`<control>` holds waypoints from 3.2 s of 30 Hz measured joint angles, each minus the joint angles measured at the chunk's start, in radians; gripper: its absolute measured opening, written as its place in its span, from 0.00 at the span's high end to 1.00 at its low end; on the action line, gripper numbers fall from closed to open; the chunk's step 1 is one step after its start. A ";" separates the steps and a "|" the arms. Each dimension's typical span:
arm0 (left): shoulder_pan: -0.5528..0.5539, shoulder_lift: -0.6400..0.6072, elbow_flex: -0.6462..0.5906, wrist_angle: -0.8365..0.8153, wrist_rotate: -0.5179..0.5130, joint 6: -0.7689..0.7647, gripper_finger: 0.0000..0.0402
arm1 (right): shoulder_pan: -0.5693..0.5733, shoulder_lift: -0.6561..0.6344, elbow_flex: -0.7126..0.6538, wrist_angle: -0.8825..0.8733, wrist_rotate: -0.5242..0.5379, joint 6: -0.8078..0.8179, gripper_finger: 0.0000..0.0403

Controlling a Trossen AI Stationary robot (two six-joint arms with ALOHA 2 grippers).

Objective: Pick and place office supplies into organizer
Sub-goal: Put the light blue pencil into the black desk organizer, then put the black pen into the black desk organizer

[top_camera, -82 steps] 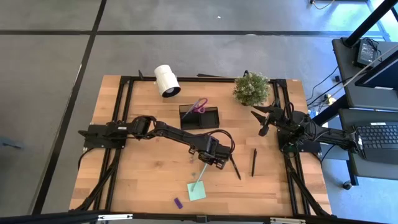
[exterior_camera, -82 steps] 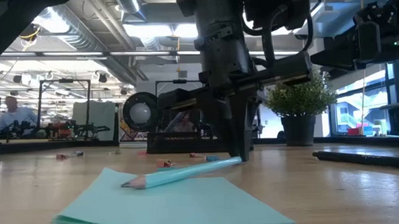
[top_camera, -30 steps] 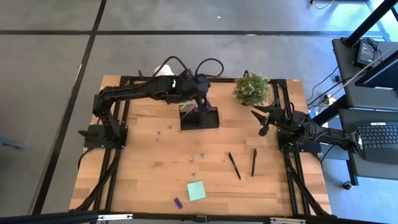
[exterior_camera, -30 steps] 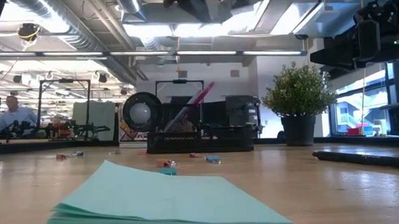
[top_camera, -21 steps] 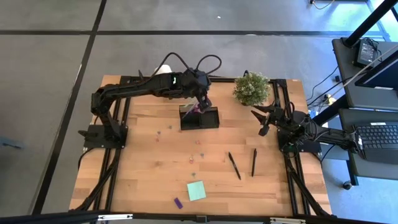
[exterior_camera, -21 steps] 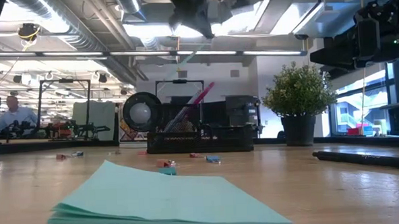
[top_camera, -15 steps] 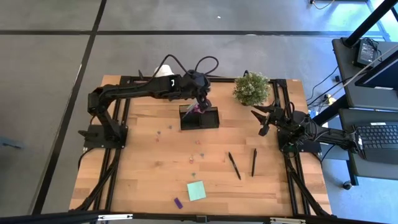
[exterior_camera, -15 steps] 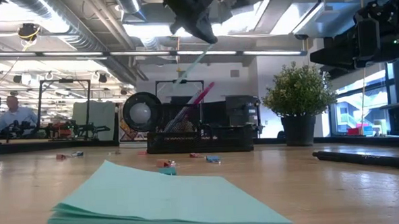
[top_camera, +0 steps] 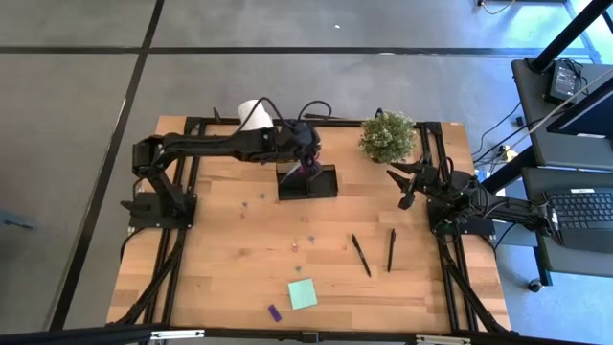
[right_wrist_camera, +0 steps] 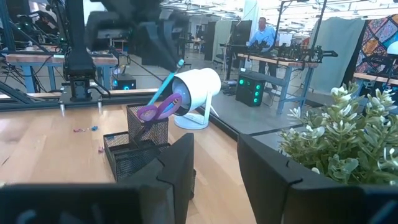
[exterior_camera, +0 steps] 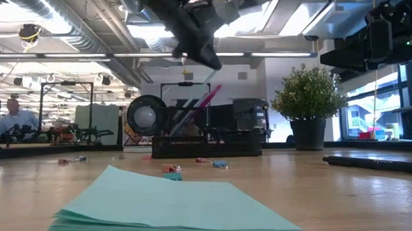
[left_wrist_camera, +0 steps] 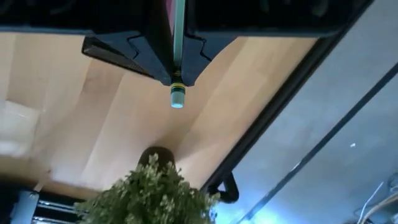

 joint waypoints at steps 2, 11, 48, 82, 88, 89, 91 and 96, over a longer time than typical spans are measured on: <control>0.003 -0.001 -0.023 0.016 0.000 -0.008 0.97 | 0.000 0.000 0.000 0.000 0.000 0.000 0.68; 0.005 -0.027 -0.146 0.136 0.008 -0.030 0.97 | 0.000 0.000 0.000 -0.001 0.000 0.000 0.68; 0.004 -0.097 -0.346 0.272 0.010 0.030 0.88 | 0.000 0.000 0.000 0.002 0.000 0.034 0.68; -0.041 -0.593 -0.736 0.752 0.095 0.047 0.76 | 0.003 0.178 0.269 -0.227 -0.062 0.253 0.68; -0.051 -0.647 -0.850 0.858 0.085 -0.028 0.77 | 0.003 0.454 0.473 -0.401 -0.116 0.425 0.68; -0.051 -0.650 -0.857 0.858 0.083 -0.037 0.77 | 0.003 0.507 0.510 -0.447 -0.141 0.464 0.68; -0.051 -0.651 -0.866 0.858 0.082 -0.046 0.76 | 0.003 0.614 0.588 -0.541 -0.193 0.547 0.68; -0.050 -0.648 -0.867 0.856 0.057 -0.049 0.77 | 0.005 0.867 0.734 -0.743 -0.322 0.730 0.68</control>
